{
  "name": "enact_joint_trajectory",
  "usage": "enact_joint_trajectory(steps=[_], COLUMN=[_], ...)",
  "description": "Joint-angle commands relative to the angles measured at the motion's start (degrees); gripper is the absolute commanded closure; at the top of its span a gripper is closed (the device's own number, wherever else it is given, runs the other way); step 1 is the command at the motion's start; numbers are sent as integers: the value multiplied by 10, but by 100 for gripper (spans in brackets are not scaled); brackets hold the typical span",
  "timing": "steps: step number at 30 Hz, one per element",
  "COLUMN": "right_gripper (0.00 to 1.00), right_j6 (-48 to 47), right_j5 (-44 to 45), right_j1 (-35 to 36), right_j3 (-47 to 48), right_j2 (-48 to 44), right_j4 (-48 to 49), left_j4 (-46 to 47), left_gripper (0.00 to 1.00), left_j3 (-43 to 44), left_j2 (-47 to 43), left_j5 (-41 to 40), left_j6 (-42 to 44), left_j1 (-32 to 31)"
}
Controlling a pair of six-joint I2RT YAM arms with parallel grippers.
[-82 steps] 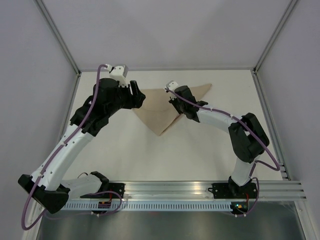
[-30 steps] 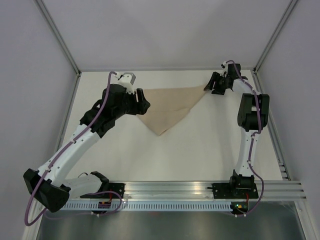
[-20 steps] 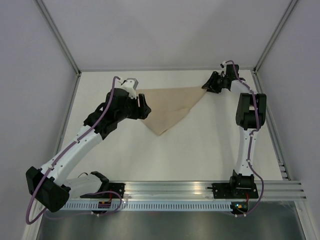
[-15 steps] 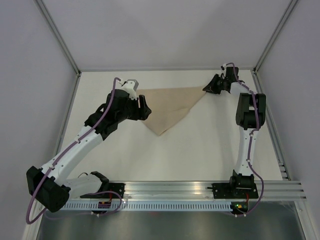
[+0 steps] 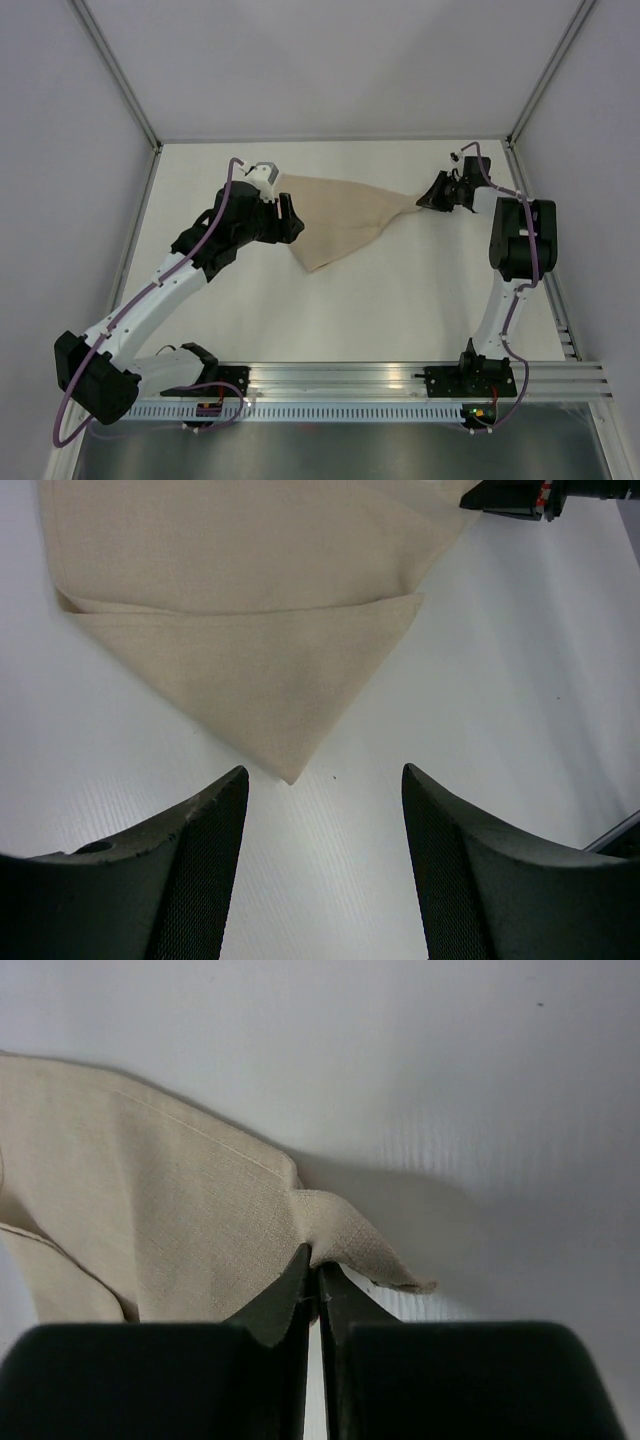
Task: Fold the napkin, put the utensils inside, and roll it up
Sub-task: Fold the napkin
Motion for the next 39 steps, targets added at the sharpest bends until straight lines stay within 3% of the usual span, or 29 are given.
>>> enact_joint_trajectory(steps=[1, 15, 26, 33, 39], right_gripper=[91, 91, 90, 91, 91], right_j6=[-71, -152, -310, -384, -411], right_j5=[29, 12, 16, 61, 81], right_j1=[-12, 24, 223, 356, 421], right_j3=[-24, 10, -10, -10, -30], right_j2=[-77, -163, -223, -191, -163], right_j4=[31, 17, -47, -87, -85], left_j4=[23, 25, 10, -11, -23], left_gripper=[32, 32, 32, 32, 32], left_j3=[4, 4, 22, 26, 25], left_j2=[-7, -13, -48, -72, -81], left_j5=[14, 20, 1, -11, -11], left_j6=[-15, -33, -63, -76, -73], left_j1=[-1, 0, 0, 0, -1])
